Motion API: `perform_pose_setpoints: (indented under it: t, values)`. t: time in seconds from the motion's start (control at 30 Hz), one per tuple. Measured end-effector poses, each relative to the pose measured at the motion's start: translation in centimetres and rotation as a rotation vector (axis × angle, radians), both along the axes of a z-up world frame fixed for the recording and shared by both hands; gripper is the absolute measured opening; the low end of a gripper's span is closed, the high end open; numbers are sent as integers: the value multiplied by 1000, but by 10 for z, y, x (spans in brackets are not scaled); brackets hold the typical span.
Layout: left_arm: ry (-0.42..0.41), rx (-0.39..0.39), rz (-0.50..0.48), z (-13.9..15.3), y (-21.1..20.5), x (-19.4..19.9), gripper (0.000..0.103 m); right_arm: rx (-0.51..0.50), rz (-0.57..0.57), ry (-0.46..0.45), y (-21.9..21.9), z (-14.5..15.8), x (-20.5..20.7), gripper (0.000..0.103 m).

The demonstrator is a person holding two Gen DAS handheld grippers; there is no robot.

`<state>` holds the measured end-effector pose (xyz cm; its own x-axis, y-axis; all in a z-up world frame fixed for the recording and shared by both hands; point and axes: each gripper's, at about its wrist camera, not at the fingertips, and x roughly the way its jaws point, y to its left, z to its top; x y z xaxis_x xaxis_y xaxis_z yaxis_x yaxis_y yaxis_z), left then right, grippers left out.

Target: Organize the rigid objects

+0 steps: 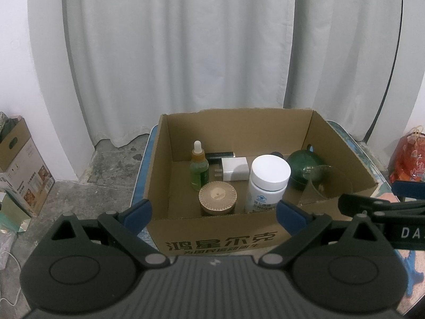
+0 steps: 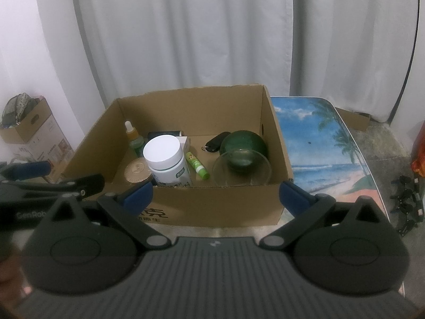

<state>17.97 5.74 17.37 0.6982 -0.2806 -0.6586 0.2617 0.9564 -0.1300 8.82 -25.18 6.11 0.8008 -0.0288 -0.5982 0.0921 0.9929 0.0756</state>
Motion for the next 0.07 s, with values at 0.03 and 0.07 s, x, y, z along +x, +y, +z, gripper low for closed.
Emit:
perform_pose_setpoints:
  t: [0.03, 0.07]
  values:
    - [0, 1, 0, 0, 0, 0, 100, -1, 0, 0, 0, 0, 0, 102]
    - [-1, 1, 0, 0, 0, 0, 100, -1, 0, 0, 0, 0, 0, 102]
